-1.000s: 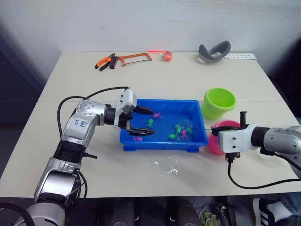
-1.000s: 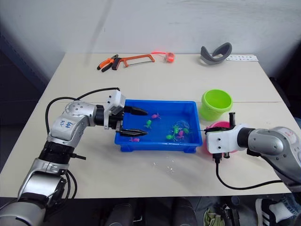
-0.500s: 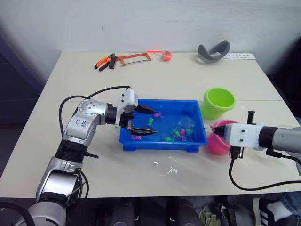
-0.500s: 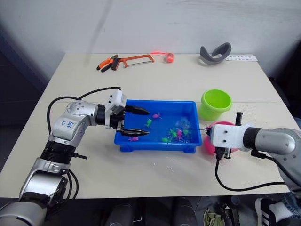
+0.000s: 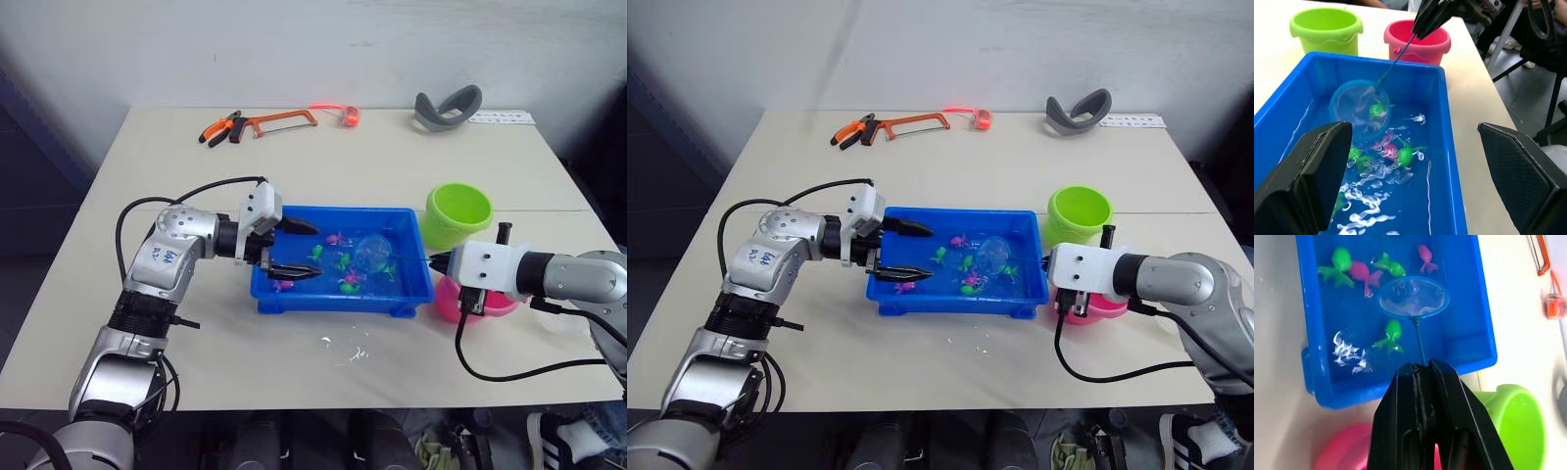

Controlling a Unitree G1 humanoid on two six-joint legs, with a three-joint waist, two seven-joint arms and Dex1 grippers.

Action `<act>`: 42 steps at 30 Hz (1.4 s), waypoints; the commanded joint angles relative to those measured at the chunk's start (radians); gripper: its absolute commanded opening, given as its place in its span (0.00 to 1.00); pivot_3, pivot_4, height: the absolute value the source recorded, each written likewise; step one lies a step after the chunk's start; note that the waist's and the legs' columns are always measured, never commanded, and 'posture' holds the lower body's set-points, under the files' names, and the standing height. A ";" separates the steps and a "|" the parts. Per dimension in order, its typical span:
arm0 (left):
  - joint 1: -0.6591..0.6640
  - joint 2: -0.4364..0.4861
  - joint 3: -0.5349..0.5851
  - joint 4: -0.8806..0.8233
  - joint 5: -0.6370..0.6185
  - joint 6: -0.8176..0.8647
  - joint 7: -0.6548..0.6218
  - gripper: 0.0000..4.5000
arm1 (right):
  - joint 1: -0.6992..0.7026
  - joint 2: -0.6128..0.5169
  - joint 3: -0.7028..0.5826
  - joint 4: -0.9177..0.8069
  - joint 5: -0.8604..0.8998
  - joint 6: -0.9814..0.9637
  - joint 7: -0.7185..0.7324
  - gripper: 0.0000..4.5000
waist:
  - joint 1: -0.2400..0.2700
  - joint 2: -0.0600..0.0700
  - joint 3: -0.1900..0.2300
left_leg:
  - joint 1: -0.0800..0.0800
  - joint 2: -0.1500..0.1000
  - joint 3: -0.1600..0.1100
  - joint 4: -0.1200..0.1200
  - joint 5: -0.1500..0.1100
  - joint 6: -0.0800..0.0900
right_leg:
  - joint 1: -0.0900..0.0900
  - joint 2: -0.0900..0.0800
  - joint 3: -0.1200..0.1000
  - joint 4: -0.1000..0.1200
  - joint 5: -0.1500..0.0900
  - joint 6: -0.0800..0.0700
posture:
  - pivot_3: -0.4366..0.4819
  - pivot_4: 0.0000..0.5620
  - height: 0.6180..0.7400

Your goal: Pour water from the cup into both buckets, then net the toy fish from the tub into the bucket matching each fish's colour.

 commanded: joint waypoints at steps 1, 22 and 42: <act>0.001 0.024 0.024 0.005 -0.002 -0.024 -0.011 0.99 | -0.011 -0.014 -0.003 0.009 -0.027 -0.076 0.003 0.00 | 0.000 0.000 0.000 | 0.000 0.000 0.000 0.000 0.000 0.000 | 0.000 0.000 0.000 0.000 0.000 0.000 | 0.48 0.27 1.00; 0.012 0.104 0.017 0.022 0.021 -0.043 -0.067 0.99 | -0.008 0.139 0.095 -0.045 -0.022 0.004 -0.015 0.00 | -0.006 0.000 0.000 | 0.000 0.000 0.000 0.000 0.000 0.000 | 0.000 0.000 0.000 0.001 0.000 0.000 | 0.48 0.27 1.00; 0.055 0.275 -0.007 0.108 0.116 -0.153 -0.188 0.99 | -0.123 0.304 0.243 0.055 -0.036 -0.016 -0.004 0.00 | -0.021 0.000 0.000 | -0.001 0.001 0.001 -0.001 -0.001 0.000 | -0.001 0.001 0.000 0.002 0.000 0.000 | 0.48 0.27 1.00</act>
